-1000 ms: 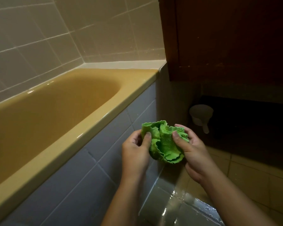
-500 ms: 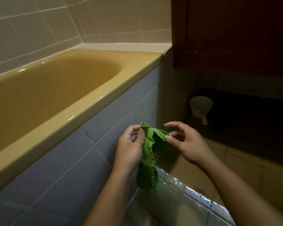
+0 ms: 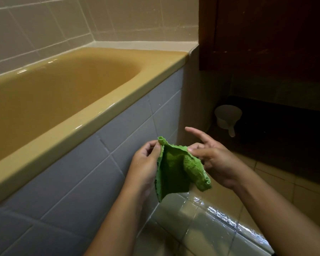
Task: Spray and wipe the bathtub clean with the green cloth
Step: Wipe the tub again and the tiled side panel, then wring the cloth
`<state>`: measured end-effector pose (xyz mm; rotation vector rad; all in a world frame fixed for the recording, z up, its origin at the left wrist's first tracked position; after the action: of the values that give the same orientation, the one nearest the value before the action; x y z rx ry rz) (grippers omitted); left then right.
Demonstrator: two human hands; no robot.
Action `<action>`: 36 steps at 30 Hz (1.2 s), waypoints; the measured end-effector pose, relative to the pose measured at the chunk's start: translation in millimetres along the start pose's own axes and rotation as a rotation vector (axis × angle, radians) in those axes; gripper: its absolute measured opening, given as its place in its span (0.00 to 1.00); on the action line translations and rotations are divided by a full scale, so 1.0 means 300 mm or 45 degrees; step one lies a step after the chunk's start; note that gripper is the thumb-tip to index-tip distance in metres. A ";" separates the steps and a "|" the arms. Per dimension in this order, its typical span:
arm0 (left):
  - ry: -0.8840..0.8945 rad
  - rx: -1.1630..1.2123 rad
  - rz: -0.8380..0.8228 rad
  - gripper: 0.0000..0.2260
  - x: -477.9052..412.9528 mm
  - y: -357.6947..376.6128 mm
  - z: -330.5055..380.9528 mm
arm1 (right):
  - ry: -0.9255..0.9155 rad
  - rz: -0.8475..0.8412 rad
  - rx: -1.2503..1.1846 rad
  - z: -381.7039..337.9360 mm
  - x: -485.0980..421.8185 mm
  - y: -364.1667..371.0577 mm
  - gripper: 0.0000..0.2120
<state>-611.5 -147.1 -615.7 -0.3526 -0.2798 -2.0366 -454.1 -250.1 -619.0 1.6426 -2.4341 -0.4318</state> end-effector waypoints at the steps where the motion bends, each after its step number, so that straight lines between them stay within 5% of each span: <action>1: 0.012 -0.047 0.037 0.07 -0.005 -0.002 -0.008 | 0.010 0.020 0.001 0.002 0.004 0.004 0.28; 7: 0.378 -0.355 0.264 0.05 0.053 0.034 0.003 | -0.086 0.092 0.249 0.000 0.019 0.024 0.34; 12: 0.101 -0.063 -0.009 0.03 0.046 0.098 -0.052 | -0.273 0.054 0.390 -0.005 0.032 0.070 0.39; 18: -0.074 0.191 0.069 0.07 0.042 0.074 -0.014 | -0.243 0.176 0.282 -0.017 0.032 0.091 0.42; 25: -0.382 0.417 -0.015 0.08 0.298 0.067 0.260 | -0.090 0.634 0.117 -0.330 0.184 0.197 0.43; 33: -0.524 -0.235 0.110 0.16 0.696 -0.081 0.751 | 0.183 0.848 0.179 -0.969 0.406 0.327 0.33; 36: -0.517 -0.721 -0.103 0.19 0.847 -0.084 0.942 | 0.183 0.828 0.101 -1.234 0.442 0.459 0.30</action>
<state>-711.4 -246.0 -261.6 -1.1259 0.0493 -2.0851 -513.2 -376.8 -226.6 0.7797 -2.6990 -0.1100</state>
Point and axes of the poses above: each hand's wrist, its own x-axis away from the middle knuckle, its own y-axis out of the palm, z = x × y, the point moved 4 cm from there along -x, towards the middle knuckle, and after that the axes turned 10 degrees about -y, right-handed, at the moved point
